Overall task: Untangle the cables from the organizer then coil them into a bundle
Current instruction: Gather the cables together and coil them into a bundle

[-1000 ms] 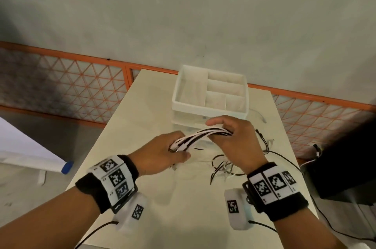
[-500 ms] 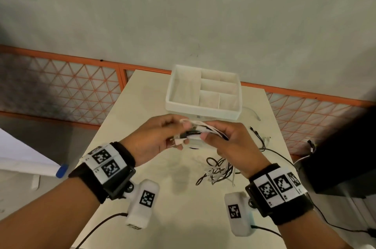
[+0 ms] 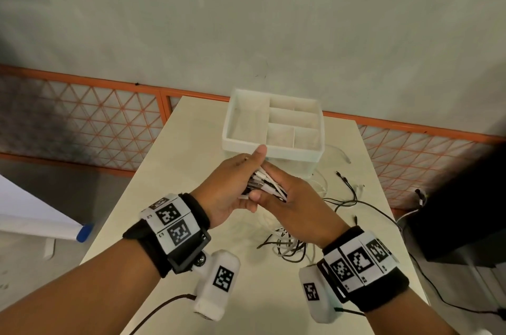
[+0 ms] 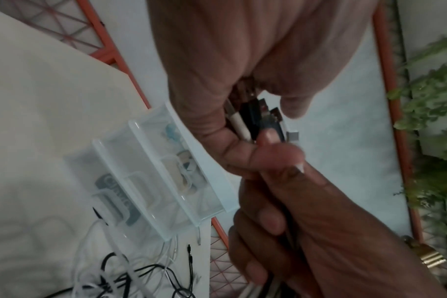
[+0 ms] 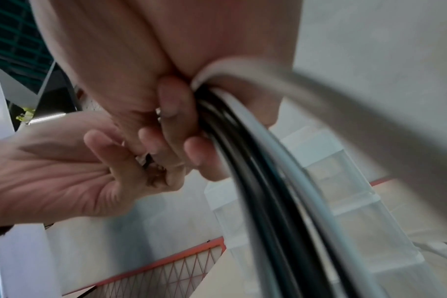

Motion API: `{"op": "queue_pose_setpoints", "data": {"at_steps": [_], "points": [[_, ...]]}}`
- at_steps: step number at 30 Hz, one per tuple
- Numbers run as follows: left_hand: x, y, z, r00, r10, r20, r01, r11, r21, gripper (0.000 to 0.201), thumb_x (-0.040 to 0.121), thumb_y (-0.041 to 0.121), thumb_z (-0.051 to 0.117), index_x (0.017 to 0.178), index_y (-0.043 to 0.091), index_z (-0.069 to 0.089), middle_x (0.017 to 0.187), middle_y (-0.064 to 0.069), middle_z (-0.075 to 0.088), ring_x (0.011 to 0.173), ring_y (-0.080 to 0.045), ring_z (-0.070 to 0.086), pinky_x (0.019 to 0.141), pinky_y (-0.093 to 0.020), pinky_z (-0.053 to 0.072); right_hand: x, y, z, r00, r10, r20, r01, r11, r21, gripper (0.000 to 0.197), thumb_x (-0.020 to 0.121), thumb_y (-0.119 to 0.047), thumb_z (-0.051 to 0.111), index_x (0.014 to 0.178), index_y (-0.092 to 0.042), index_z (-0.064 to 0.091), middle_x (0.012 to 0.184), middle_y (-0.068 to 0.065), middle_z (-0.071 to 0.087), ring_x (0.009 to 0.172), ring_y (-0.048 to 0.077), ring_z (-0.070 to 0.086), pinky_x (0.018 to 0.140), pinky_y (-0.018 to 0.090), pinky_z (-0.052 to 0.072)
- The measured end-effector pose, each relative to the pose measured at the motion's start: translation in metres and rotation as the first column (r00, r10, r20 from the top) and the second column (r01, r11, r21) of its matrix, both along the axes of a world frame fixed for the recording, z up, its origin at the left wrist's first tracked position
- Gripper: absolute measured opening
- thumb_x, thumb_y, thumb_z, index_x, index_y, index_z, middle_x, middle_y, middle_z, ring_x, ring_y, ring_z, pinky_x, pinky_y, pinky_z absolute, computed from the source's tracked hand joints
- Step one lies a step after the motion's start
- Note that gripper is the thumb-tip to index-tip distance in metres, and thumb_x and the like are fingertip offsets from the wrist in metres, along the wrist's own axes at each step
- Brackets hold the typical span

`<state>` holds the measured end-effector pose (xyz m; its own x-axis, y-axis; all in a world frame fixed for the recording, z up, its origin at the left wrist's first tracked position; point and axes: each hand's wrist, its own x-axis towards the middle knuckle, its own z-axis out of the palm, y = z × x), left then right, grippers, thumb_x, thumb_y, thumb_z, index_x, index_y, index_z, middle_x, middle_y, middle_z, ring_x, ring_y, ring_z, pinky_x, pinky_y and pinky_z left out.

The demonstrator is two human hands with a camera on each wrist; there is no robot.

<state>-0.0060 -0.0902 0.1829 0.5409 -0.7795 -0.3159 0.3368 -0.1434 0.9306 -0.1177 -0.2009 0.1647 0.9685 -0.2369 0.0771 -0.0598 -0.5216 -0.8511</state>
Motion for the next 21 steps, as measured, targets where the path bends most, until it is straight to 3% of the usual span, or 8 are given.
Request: {"op": "queue_pose_setpoints", "data": {"at_steps": [2,4,6,8,12,15,17,21], "points": [[0.0002,-0.0013,-0.0022,0.997,0.081,0.010,-0.081,0.997,0.010,0.029,0.097,0.036,0.059,0.084,0.010,0.062,0.067,-0.009,0.061,0.043,-0.013,0.048,0.039,-0.023,0.037,-0.0011,-0.0018,-0.0032,0.995,-0.101,0.008,0.100,0.991,0.083,0.052,0.091,-0.038,0.072,0.136,-0.046,0.045,0.097,-0.013,0.076,0.081,-0.003,0.069,0.071,0.013,0.049],[0.0015,-0.0011,-0.0047,0.985,0.170,-0.017,-0.170,0.985,0.010,0.025,0.098,0.023,0.057,0.078,0.009,0.059,0.059,-0.006,0.058,0.041,-0.014,0.046,0.037,-0.023,0.032,-0.0035,-0.0032,-0.0043,0.977,-0.214,0.014,0.206,0.954,0.216,0.047,0.084,-0.035,0.080,0.121,-0.036,0.052,0.077,0.002,0.073,0.055,0.007,0.057,0.054,0.022,0.045],[0.0034,-0.0012,-0.0059,0.972,0.230,-0.044,-0.229,0.973,0.022,0.024,0.099,0.020,0.054,0.079,0.008,0.060,0.055,-0.003,0.061,0.042,-0.014,0.048,0.037,-0.023,0.030,-0.0046,-0.0048,-0.0054,0.960,-0.274,0.050,0.245,0.917,0.315,0.034,0.084,-0.026,0.082,0.105,-0.032,0.057,0.071,0.011,0.068,0.048,0.012,0.048,0.048,0.026,0.040],[0.0061,-0.0019,-0.0064,0.964,0.255,-0.075,-0.251,0.966,0.066,0.023,0.098,0.021,0.054,0.082,0.006,0.061,0.058,-0.005,0.065,0.046,-0.016,0.053,0.037,-0.021,0.033,-0.0039,-0.0064,-0.0074,0.954,-0.288,0.082,0.243,0.905,0.350,0.020,0.087,-0.018,0.079,0.095,-0.029,0.065,0.070,0.012,0.066,0.045,0.013,0.043,0.046,0.026,0.038],[0.0085,-0.0039,-0.0062,0.959,0.243,-0.147,-0.218,0.961,0.168,0.023,0.097,0.024,0.055,0.086,0.005,0.061,0.062,-0.008,0.067,0.049,-0.019,0.059,0.034,-0.016,0.035,-0.0027,-0.0050,-0.0105,0.953,-0.271,0.135,0.217,0.923,0.319,0.012,0.088,-0.015,0.078,0.092,-0.027,0.075,0.076,0.008,0.072,0.047,0.006,0.044,0.048,0.023,0.037],[0.0081,-0.0056,-0.0063,0.955,0.254,-0.152,-0.226,0.958,0.178,0.023,0.096,0.023,0.057,0.080,0.007,0.060,0.055,-0.005,0.063,0.042,-0.015,0.056,0.033,-0.016,0.035,-0.0042,-0.0031,-0.0087,0.966,-0.210,0.153,0.154,0.937,0.314,0.007,0.088,-0.006,0.076,0.093,-0.011,0.077,0.070,-0.011,0.073,0.048,-0.001,0.055,0.050,0.008,0.039],[0.0083,-0.0070,-0.0064,0.954,0.275,-0.119,-0.251,0.951,0.182,0.024,0.096,0.023,0.057,0.078,0.007,0.058,0.048,-0.001,0.059,0.036,-0.012,0.051,0.034,-0.018,0.036,-0.0050,-0.0025,-0.0085,0.975,-0.181,0.131,0.132,0.940,0.315,0.010,0.089,-0.001,0.073,0.097,-0.006,0.076,0.065,-0.021,0.068,0.052,-0.006,0.059,0.052,0.005,0.042],[0.0077,-0.0076,-0.0070,0.969,0.235,-0.076,-0.220,0.961,0.167,0.027,0.099,0.025,0.054,0.079,0.008,0.060,0.052,0.000,0.059,0.039,-0.011,0.051,0.040,-0.022,0.040,-0.0018,-0.0032,-0.0114,0.965,-0.234,0.119,0.203,0.952,0.228,0.013,0.087,-0.009,0.077,0.096,-0.018,0.080,0.092,-0.012,0.077,0.086,0.000,0.071,0.077,0.011,0.050]]}}
